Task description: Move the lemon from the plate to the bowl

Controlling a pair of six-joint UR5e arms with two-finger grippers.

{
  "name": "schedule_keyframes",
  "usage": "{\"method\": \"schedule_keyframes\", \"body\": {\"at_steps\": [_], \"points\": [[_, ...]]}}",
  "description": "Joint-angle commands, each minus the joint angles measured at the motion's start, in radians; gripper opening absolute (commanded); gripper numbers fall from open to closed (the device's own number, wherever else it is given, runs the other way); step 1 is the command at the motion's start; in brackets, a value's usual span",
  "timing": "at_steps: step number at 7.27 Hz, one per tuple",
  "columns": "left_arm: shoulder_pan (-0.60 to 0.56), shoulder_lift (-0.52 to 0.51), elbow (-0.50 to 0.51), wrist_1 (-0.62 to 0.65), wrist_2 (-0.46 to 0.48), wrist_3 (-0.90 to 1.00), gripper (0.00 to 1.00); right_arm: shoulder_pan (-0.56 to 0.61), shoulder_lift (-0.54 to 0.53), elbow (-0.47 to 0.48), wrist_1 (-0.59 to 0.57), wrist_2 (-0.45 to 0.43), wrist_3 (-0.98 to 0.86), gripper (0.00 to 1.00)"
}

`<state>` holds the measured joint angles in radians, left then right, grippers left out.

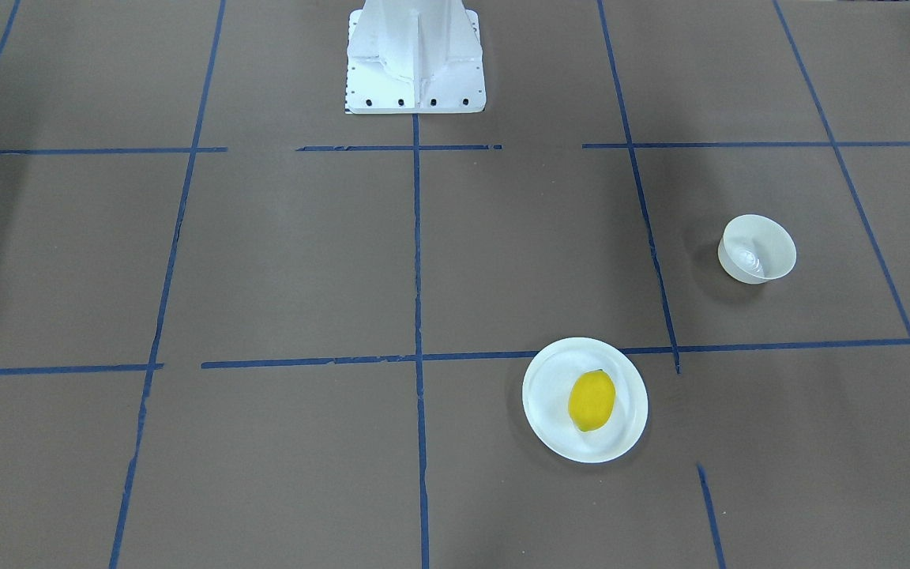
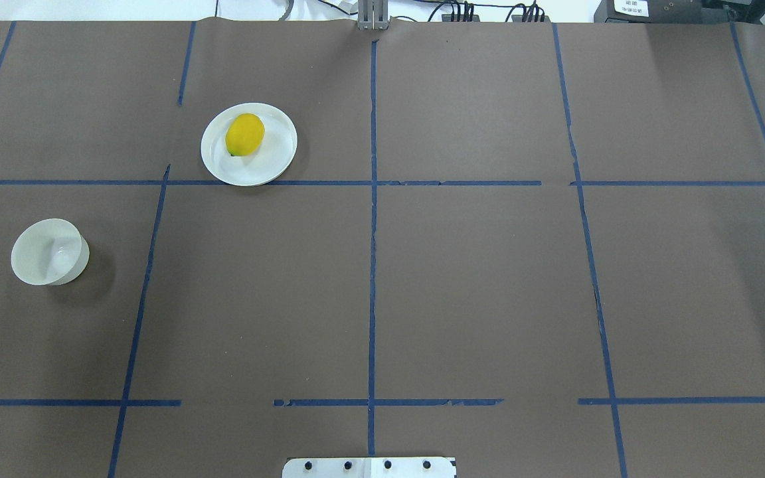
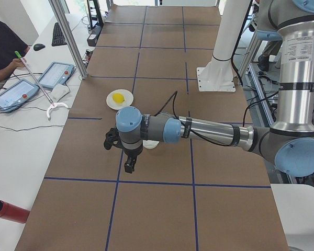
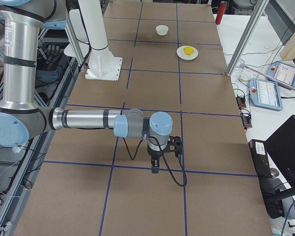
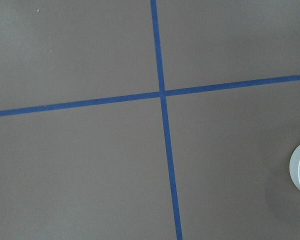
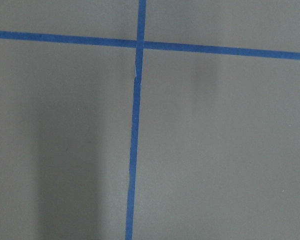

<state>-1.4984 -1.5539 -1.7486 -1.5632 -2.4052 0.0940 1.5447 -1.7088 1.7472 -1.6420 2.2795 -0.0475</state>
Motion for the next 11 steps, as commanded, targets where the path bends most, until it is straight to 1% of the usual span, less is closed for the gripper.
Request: {"method": "schedule_keyframes", "body": {"at_steps": [1, 2, 4, 5, 6, 7, 8, 9, 11], "points": [[0.247, -0.164, 0.027, -0.156, -0.06, -0.251, 1.0, 0.0, 0.0, 0.0, 0.001, 0.0, 0.0, 1.0], [0.361, -0.27, 0.073, -0.164, -0.055, -0.354, 1.0, 0.0, 0.0, 0.0, 0.001, 0.0, 0.0, 1.0], [0.398, -0.522, 0.293, -0.169, -0.051, -0.474, 1.0, 0.0, 0.0, 0.0, 0.001, 0.0, 0.0, 1.0], [0.426, -0.599, 0.354, -0.191, 0.039, -0.555, 1.0, 0.0, 0.0, 0.0, 0.001, 0.0, 0.0, 1.0], [0.479, -0.61, 0.372, -0.28, 0.158, -0.664, 1.0, 0.0, 0.0, 0.0, 0.001, 0.0, 0.0, 1.0], [0.516, -0.655, 0.45, -0.376, 0.181, -0.736, 1.0, 0.0, 0.0, 0.0, 0.001, 0.0, 0.0, 1.0], [0.523, -0.745, 0.559, -0.385, 0.181, -0.744, 1.0, 0.0, 0.0, 0.0, 0.001, 0.0, 0.0, 1.0], [0.541, -0.803, 0.637, -0.393, 0.201, -0.76, 1.0, 0.0, 0.0, 0.0, 0.001, 0.002, 0.0, 1.0], [0.575, -0.822, 0.708, -0.492, 0.271, -0.792, 1.0, 0.0, 0.0, 0.0, 0.001, 0.0, 0.0, 1.0]]}}
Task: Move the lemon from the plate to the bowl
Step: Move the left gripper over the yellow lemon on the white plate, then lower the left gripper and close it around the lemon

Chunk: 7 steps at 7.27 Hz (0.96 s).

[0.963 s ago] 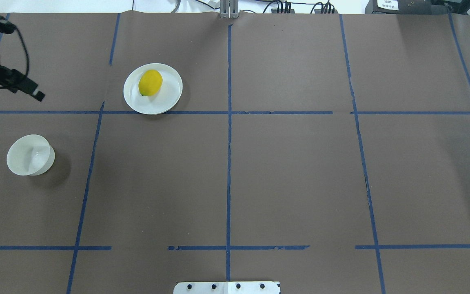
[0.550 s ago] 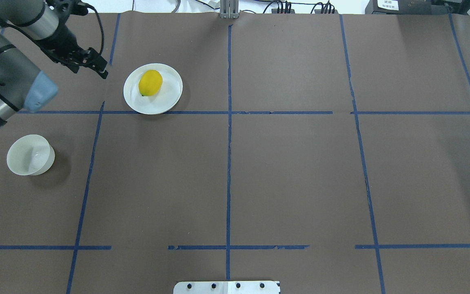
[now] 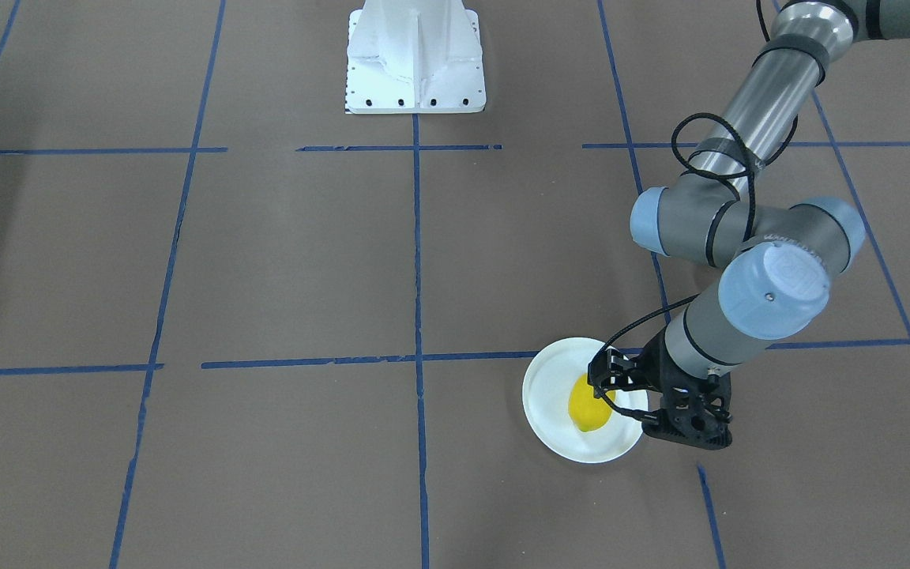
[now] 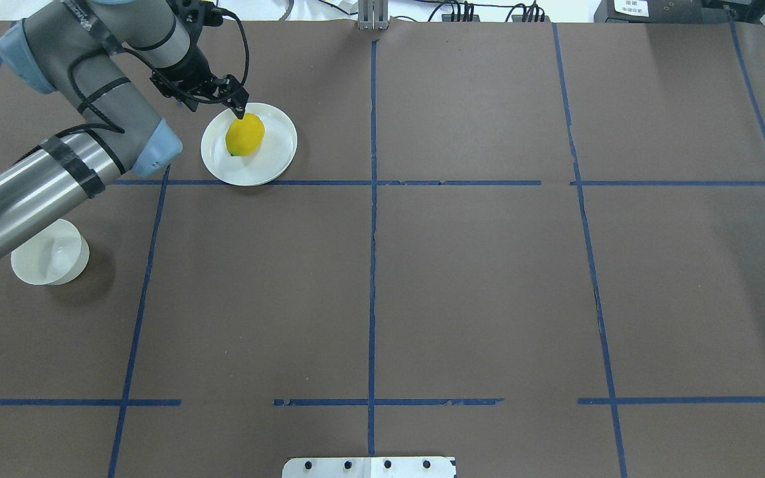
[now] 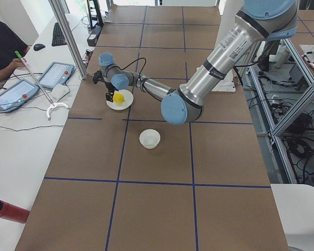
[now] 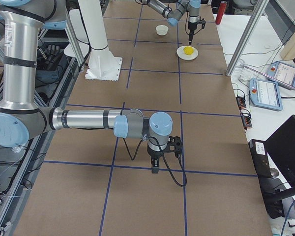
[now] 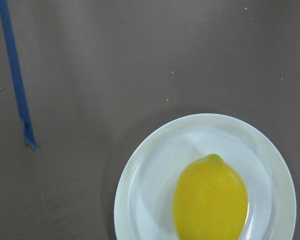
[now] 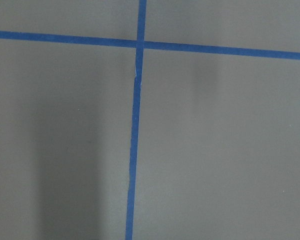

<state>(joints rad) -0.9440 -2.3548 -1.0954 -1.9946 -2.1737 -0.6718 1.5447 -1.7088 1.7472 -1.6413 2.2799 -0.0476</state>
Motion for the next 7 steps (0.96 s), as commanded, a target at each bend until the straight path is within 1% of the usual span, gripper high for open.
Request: {"method": "schedule_keyframes", "body": {"at_steps": [1, 7], "points": [[0.024, -0.04, 0.093, -0.082, 0.041, -0.031, 1.0, 0.0, 0.0, 0.0, 0.0, 0.0, 0.0, 1.0], [0.074, -0.032, 0.108, -0.095, 0.041, -0.034, 1.0, 0.0, 0.0, 0.0, 0.0, 0.0, 0.0, 1.0]]}}
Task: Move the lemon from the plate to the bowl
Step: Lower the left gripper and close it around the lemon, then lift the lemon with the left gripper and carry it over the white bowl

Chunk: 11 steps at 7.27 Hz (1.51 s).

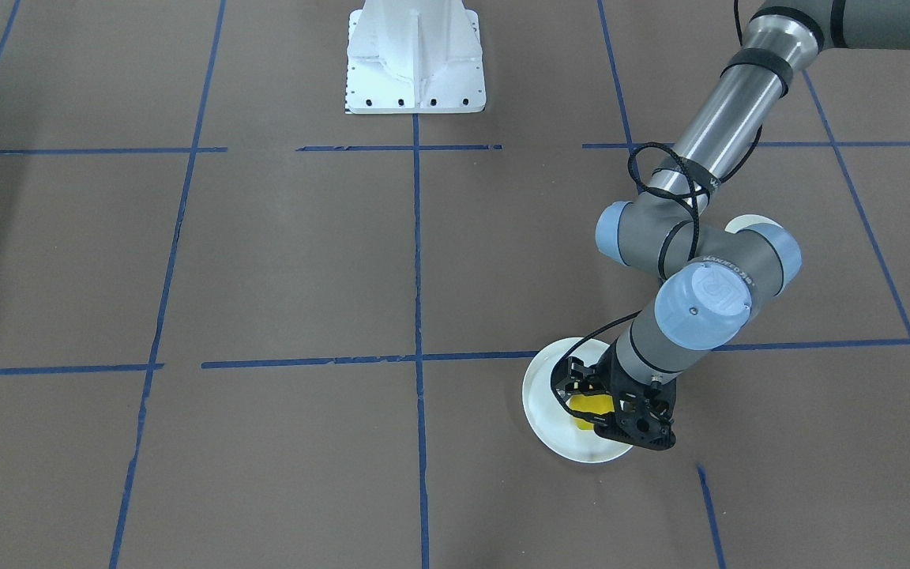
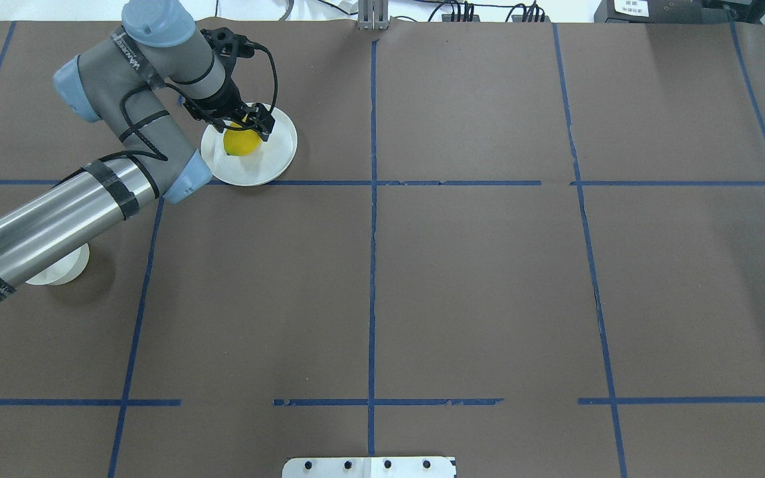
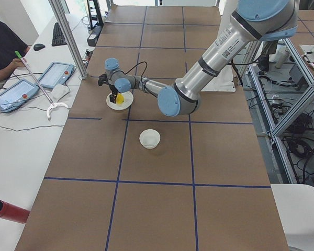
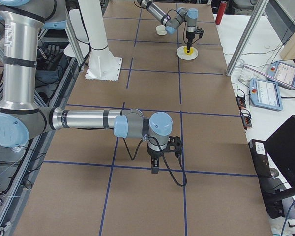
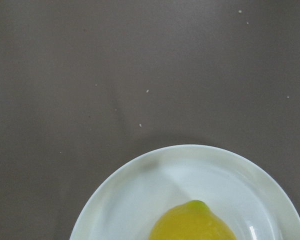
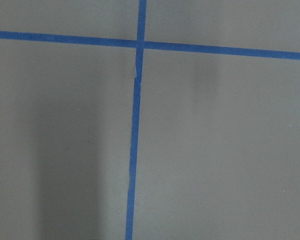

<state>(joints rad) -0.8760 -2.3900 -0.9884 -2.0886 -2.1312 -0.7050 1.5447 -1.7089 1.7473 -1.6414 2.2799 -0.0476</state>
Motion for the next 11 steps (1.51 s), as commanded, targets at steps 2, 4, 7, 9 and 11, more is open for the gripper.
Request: {"method": "schedule_keyframes", "body": {"at_steps": [2, 4, 7, 9, 11], "points": [[0.006, 0.006, 0.001, -0.001, 0.001, 0.002, 0.85, 0.0, 0.0, 0.0, 0.0, 0.0, 0.0, 1.0], [0.003, 0.006, -0.001, 0.001, -0.001, -0.002, 0.17, 0.0, 0.0, 0.0, 0.0, 0.0, 0.0, 1.0], [-0.113, 0.142, -0.28, 0.204, -0.136, 0.005, 0.0, 0.0, 0.0, 0.0, 0.0, 0.0, 0.0, 1.0], [-0.141, 0.436, -0.609, 0.257, -0.131, 0.028, 0.0, 0.0, 0.0, 0.0, 0.0, 0.0, 0.0, 1.0], [-0.149, 0.659, -0.747, 0.249, -0.128, 0.09, 0.0, 0.0, 0.0, 0.0, 0.0, 0.0, 0.0, 1.0]]}}
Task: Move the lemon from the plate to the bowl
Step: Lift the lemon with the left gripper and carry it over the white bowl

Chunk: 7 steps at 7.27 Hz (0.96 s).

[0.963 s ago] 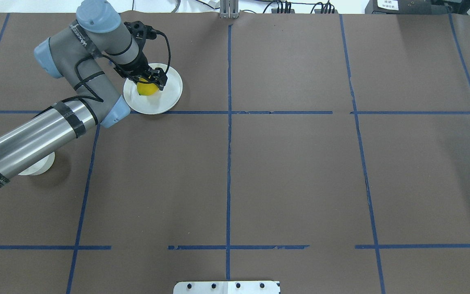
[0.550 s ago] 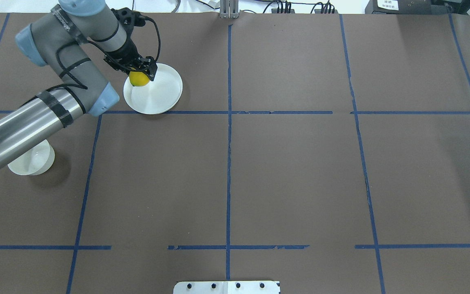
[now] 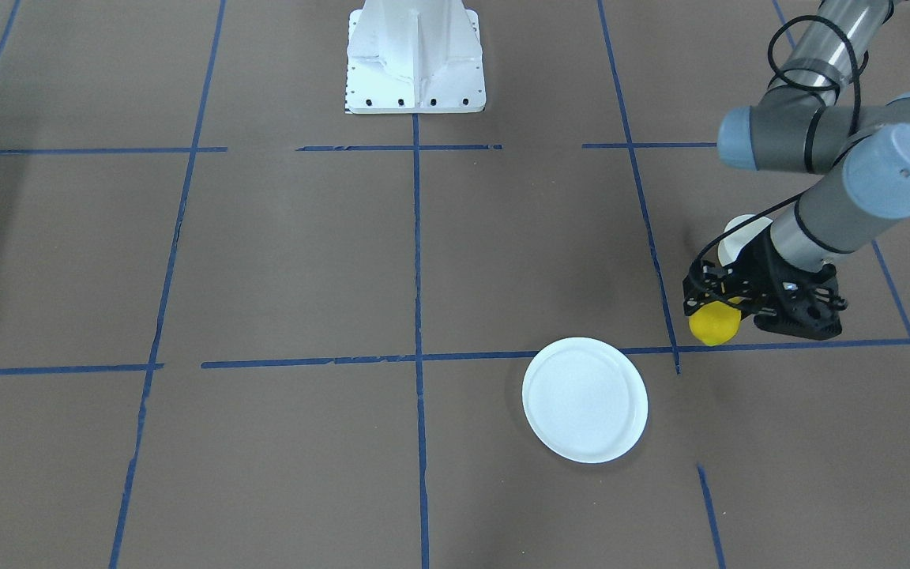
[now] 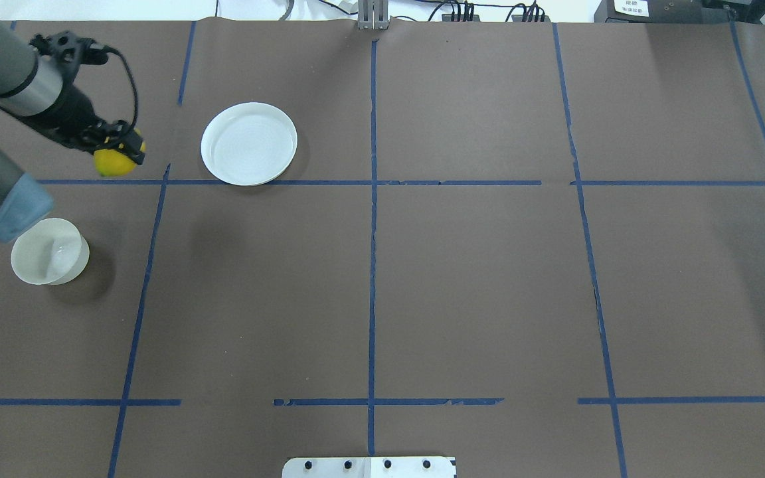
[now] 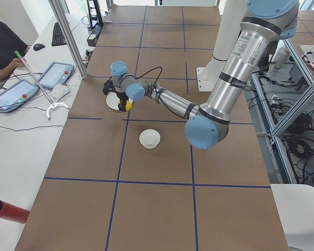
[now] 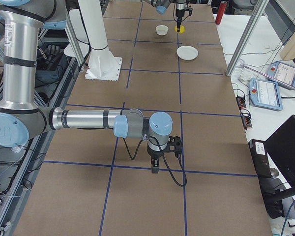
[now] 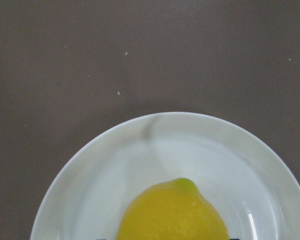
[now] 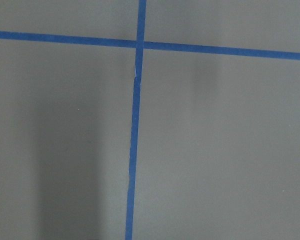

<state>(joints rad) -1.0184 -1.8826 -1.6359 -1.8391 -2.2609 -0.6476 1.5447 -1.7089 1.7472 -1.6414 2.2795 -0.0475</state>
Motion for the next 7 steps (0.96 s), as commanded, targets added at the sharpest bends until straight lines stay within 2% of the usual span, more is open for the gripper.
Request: {"method": "schedule_keyframes", "body": {"at_steps": [1, 3, 7], "points": [[-0.006, 0.218, -0.11, 0.0, 0.004, 0.029, 0.0, 0.0, 0.0, 0.0, 0.0, 0.0, 0.0, 1.0], [-0.002, 0.298, -0.095, 0.004, 0.0, 0.017, 0.0, 0.0, 0.0, 0.0, 0.0, 0.0, 0.0, 1.0], [0.044, 0.289, -0.088, -0.002, -0.002, -0.059, 0.0, 0.0, 0.0, 0.0, 0.0, 0.0, 0.0, 1.0]]}}
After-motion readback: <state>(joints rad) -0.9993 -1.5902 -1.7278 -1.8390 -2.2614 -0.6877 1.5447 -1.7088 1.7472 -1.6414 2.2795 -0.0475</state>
